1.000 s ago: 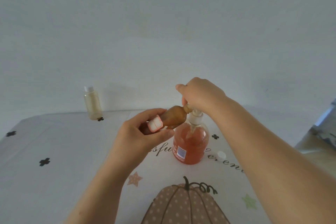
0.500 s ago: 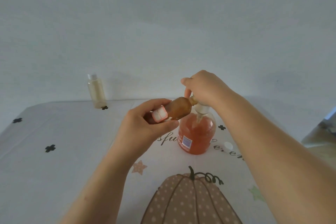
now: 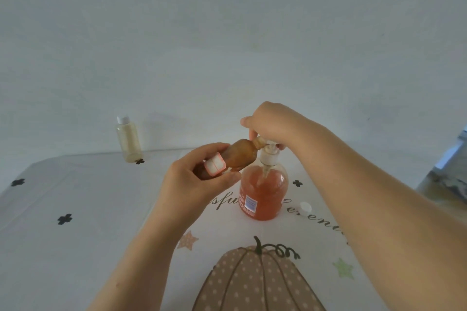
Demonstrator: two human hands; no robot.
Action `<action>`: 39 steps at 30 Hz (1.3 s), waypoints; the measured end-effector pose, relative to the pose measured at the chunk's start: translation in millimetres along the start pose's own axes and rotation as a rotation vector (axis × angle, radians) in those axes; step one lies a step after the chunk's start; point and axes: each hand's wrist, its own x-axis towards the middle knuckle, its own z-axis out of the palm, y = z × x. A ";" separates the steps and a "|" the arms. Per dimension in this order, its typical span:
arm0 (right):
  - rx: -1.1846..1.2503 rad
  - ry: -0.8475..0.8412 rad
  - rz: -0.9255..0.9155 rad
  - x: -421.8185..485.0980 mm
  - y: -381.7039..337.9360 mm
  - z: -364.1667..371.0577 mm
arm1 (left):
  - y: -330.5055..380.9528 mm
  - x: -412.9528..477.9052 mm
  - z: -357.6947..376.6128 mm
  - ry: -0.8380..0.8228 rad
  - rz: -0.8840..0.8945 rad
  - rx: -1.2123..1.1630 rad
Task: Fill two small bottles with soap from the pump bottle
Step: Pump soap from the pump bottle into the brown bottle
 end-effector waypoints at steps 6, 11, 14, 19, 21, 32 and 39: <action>0.056 -0.038 0.025 8.1 4.3 9.2 | -2.9 2.2 -1.9 -0.020 -0.009 0.012; 0.000 -0.038 -0.061 4.2 14.4 16.1 | -6.7 4.2 -4.0 -0.031 -0.016 0.045; -0.076 -0.025 -0.099 2.7 14.5 15.5 | -6.4 4.4 -4.3 -0.040 -0.017 0.033; -0.023 0.015 -0.032 1.8 9.0 9.9 | -2.9 2.3 -3.4 -0.040 -0.005 0.013; -0.070 0.014 0.000 0.4 2.9 2.8 | 0.0 0.5 -2.7 -0.025 0.009 0.012; -0.288 -0.093 -0.095 -0.8 6.3 2.6 | -1.0 0.9 -0.3 -0.001 0.008 0.046; -0.334 -0.027 -0.175 -3.9 13.9 11.3 | -3.3 1.9 -3.7 -0.002 -0.008 0.089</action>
